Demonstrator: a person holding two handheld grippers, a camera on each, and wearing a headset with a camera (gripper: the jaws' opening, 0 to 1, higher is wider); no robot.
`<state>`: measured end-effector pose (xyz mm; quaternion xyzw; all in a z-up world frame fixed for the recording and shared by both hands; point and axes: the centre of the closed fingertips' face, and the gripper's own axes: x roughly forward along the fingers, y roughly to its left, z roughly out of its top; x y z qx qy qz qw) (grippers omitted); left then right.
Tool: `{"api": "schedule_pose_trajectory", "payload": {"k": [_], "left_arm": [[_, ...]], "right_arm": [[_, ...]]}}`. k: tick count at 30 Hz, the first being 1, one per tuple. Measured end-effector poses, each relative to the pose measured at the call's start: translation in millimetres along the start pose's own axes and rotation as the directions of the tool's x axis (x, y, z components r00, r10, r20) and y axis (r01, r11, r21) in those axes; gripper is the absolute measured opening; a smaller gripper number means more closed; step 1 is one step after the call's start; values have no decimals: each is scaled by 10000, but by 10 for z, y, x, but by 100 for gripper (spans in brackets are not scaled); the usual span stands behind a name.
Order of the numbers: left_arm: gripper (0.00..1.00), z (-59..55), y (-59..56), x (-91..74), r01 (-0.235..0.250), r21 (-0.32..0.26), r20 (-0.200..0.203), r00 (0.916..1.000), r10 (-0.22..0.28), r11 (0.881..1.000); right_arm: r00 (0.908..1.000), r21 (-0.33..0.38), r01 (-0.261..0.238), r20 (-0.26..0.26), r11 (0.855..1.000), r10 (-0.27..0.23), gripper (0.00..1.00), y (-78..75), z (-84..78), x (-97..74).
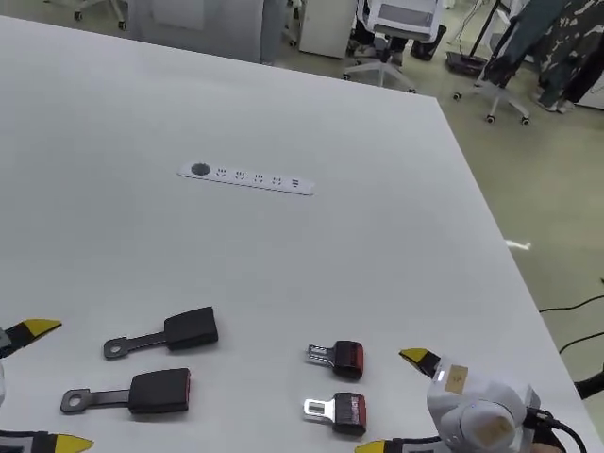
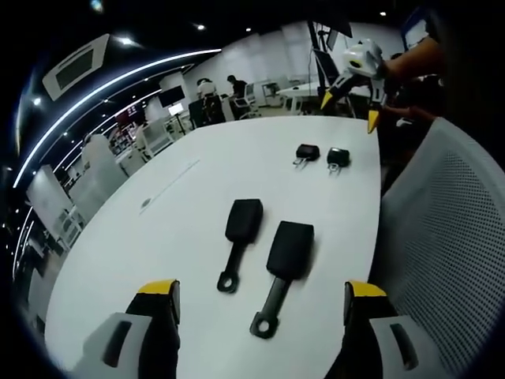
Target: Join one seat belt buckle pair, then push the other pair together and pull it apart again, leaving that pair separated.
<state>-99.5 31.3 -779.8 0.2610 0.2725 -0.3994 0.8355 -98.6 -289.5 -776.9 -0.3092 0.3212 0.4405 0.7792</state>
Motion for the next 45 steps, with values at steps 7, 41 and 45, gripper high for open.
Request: {"api": "schedule_pose_trajectory", "payload": {"k": [7,41,45], "left_arm": [[80,4,-71,224,840,224,-392,9958,-831,9962],[46,-154,-393,829,3800,680,-2338,9049,-3556,9225],[44,-162,-357,876,3961,887,-2499,8970,-3646,9139]], "right_arm": [[9980,-451,-579,-273,9973,567,71,56,-23,102],[9449,-1403,-3036,-1713,9424,2789,42,119,-301,712],[9351,-1452,-3276,-1908,9336,2985,39,112,-354,721]]}}
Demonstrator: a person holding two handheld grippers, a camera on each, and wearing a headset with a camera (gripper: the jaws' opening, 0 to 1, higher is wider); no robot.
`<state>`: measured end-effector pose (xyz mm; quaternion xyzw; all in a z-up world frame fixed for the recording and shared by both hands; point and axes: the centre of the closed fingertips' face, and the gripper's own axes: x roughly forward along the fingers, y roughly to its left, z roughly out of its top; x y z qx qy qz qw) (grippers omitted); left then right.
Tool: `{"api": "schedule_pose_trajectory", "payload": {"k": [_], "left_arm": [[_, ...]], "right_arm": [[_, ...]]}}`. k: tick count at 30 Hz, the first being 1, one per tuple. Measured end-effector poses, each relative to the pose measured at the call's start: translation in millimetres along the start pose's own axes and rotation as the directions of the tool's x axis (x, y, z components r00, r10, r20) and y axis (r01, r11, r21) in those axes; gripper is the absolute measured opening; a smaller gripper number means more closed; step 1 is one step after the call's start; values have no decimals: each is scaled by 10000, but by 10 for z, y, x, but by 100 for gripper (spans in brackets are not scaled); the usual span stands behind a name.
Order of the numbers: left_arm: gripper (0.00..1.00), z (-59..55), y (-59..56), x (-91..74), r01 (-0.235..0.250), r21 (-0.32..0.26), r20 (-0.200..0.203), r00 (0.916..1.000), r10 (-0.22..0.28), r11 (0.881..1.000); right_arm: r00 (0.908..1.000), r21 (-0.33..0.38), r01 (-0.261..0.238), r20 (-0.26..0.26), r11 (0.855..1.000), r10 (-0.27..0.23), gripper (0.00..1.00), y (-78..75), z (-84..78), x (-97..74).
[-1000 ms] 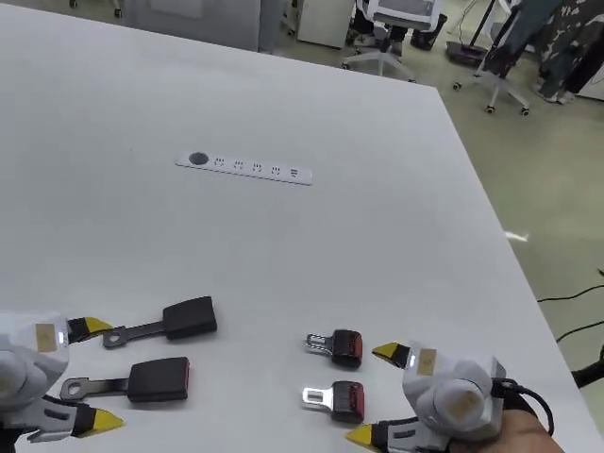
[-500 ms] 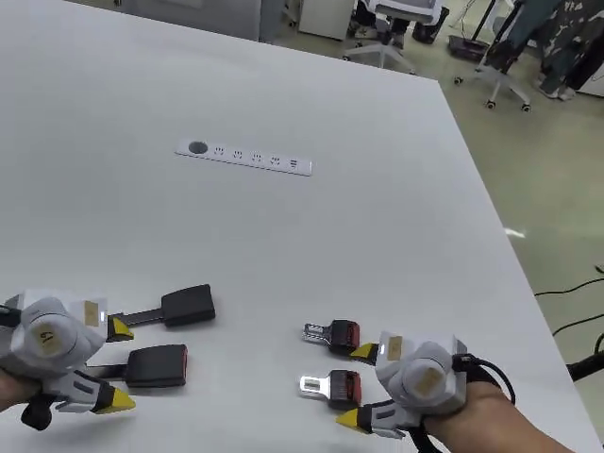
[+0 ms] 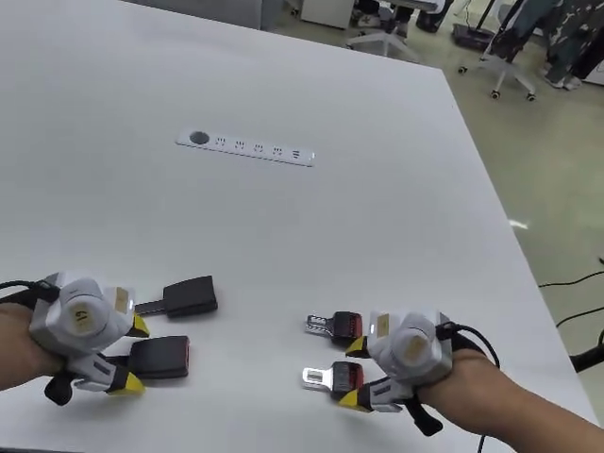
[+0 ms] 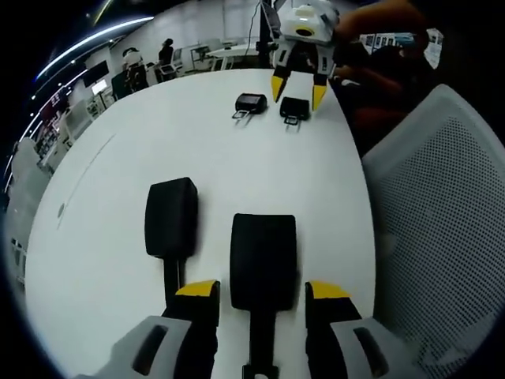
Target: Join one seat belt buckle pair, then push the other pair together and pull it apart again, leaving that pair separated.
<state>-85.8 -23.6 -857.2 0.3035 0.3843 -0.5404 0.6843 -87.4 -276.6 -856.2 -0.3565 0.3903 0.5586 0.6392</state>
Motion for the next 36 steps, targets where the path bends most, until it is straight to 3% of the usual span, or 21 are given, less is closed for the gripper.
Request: {"api": "schedule_pose_trajectory", "payload": {"k": [8,15,26,36], "left_arm": [[35,-42,-3,84,506,579,-415,9980,-482,9970],[33,-49,-2,97,695,1072,-710,9955,-621,9918],[33,-78,-3,120,788,1568,-877,9940,-655,9845],[33,-97,13,145,998,1613,-973,9916,-848,9818]], "right_arm": [[9987,-49,-450,-238,9990,448,34,10,-75,38],[9972,-322,-666,-375,9973,654,33,10,-92,52],[9928,-861,-851,-911,9926,772,32,13,-103,79],[9892,-904,-892,-1242,9919,776,32,14,-109,85]]}}
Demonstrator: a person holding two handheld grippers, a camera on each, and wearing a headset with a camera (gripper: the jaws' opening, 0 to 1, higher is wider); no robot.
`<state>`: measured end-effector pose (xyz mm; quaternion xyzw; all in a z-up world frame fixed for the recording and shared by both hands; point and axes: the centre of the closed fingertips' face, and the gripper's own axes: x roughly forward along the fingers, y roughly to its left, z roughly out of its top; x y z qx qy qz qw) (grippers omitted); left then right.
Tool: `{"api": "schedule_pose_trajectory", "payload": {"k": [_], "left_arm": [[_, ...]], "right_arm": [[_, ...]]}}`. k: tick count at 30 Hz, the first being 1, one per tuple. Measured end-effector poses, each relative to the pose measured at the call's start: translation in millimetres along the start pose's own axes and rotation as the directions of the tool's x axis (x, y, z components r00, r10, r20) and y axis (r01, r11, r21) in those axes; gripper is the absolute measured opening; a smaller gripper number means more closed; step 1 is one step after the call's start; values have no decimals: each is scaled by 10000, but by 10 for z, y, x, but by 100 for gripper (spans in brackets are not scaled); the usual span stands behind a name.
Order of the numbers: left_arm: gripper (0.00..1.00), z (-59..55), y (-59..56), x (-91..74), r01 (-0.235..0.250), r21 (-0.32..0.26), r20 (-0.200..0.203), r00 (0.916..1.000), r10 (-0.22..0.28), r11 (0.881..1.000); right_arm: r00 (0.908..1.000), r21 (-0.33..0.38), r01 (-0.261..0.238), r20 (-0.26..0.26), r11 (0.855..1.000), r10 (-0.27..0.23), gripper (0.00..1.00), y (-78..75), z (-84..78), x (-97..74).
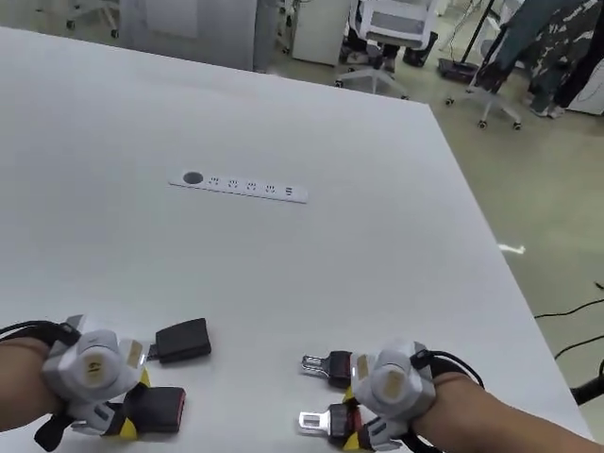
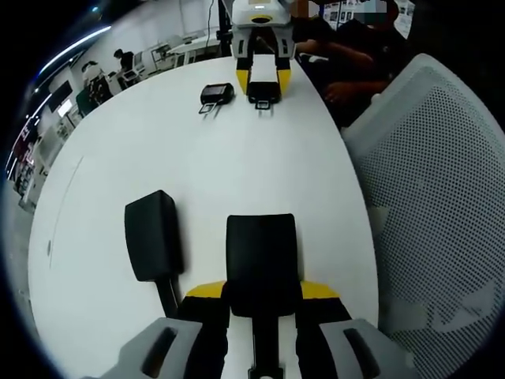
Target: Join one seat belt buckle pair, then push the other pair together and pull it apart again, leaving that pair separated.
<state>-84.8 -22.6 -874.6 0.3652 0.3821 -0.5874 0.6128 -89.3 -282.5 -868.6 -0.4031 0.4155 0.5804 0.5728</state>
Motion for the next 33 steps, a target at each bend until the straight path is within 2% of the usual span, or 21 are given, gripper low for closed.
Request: {"api": "schedule_pose_trajectory", "payload": {"k": [5,20,33], "left_arm": [[33,23,-24,-1,13,17,-105,9999,-12,10000],[33,49,-37,-28,-16,-96,-54,10000,16,10000],[33,33,-32,-20,-4,-101,-113,9999,3,9999]], "right_arm": [[10000,55,-2,-11,10000,2,33,-2,-6,2],[9999,209,9,-112,9998,-6,33,-50,42,23],[9999,65,146,91,9999,-146,33,-48,283,91]]}}
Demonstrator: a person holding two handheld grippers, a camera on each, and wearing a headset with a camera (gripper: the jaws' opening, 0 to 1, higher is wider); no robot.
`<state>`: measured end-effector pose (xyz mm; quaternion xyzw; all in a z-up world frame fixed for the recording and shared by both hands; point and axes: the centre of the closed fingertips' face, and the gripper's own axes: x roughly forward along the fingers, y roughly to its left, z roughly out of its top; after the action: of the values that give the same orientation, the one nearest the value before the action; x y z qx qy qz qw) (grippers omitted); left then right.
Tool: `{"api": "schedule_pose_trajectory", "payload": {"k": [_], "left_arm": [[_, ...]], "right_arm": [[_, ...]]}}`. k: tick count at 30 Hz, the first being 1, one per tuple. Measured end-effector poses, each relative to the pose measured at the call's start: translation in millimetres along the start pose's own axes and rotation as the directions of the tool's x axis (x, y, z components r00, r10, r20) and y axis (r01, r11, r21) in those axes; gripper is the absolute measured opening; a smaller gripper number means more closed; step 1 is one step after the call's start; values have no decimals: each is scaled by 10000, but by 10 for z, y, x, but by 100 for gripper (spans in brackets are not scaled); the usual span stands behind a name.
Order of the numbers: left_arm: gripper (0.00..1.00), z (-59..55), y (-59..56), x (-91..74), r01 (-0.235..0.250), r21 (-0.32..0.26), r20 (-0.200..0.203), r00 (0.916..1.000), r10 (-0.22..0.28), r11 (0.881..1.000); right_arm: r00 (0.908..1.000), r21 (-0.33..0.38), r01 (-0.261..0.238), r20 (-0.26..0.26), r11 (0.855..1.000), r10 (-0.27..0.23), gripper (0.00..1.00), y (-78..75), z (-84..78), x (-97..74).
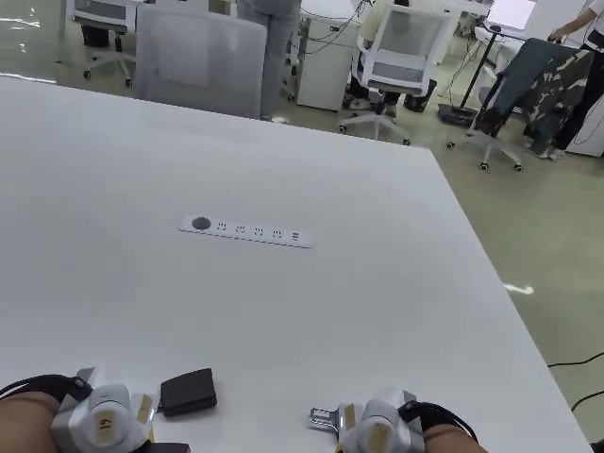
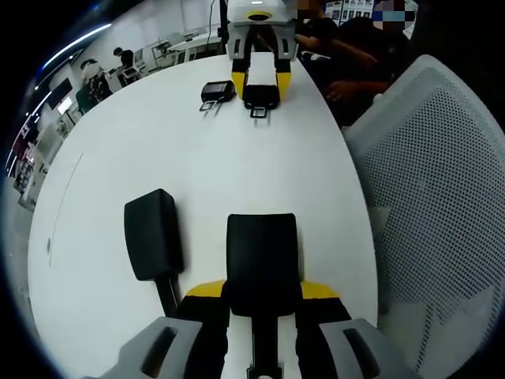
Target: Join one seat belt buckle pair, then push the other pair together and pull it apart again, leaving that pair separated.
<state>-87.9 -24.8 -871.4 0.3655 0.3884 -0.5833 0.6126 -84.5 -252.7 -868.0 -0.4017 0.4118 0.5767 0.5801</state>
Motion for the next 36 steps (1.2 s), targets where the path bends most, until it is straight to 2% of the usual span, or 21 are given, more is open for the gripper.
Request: {"api": "schedule_pose_trajectory", "payload": {"k": [8,12,25,36], "left_arm": [[33,-25,20,15,25,-1,18,10000,-25,10000],[33,-23,21,12,-22,-84,44,10000,23,10000],[33,-11,20,3,-74,-257,85,9999,76,9996],[33,2,16,-10,-36,-236,36,10000,36,9997]], "right_arm": [[10000,-102,47,-31,9999,-48,32,3,145,52],[9998,-52,67,208,10000,-66,32,-1,298,103],[9970,-600,9,770,9982,38,32,52,800,279],[9929,-387,181,1186,9991,-134,32,-19,1183,415]]}}
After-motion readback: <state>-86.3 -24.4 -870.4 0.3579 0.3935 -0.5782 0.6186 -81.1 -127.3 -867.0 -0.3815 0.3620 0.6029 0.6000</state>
